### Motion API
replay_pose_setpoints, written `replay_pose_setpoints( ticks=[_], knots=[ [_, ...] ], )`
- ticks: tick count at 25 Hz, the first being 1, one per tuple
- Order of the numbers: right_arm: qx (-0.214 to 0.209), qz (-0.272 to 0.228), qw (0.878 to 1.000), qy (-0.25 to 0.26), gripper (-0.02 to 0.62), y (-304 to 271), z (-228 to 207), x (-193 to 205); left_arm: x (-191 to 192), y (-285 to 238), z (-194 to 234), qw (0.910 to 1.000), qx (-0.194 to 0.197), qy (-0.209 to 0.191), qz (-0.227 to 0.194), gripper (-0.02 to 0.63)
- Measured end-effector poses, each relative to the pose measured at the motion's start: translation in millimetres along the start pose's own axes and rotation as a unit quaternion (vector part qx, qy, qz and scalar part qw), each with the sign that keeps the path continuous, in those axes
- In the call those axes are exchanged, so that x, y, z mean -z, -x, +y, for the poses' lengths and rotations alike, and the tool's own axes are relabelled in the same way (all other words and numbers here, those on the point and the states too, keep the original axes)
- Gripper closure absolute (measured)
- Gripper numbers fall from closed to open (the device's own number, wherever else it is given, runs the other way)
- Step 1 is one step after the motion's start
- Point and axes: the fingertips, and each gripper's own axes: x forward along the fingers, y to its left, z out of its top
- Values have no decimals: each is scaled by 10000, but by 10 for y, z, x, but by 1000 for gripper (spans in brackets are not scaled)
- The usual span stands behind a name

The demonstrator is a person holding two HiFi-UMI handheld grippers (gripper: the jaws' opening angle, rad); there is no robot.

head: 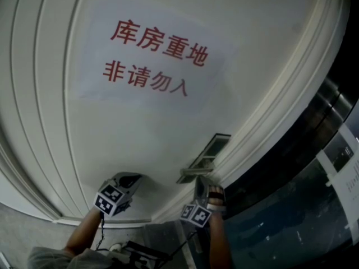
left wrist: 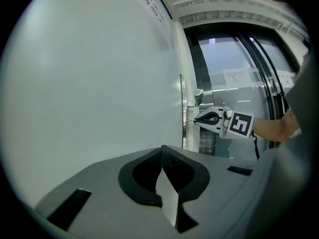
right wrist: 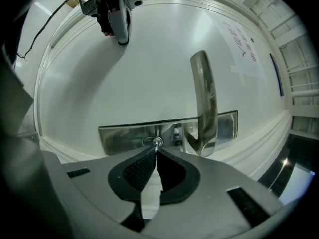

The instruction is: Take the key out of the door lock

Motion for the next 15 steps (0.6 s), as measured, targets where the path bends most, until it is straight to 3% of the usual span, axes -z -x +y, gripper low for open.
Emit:
replay_pose_setpoints(
  ticks=[15],
  knots=[
    [-52, -18, 10000, 73, 575, 23, -7, 13, 4, 29, 32, 9999, -137, 57, 7, 601]
  ],
)
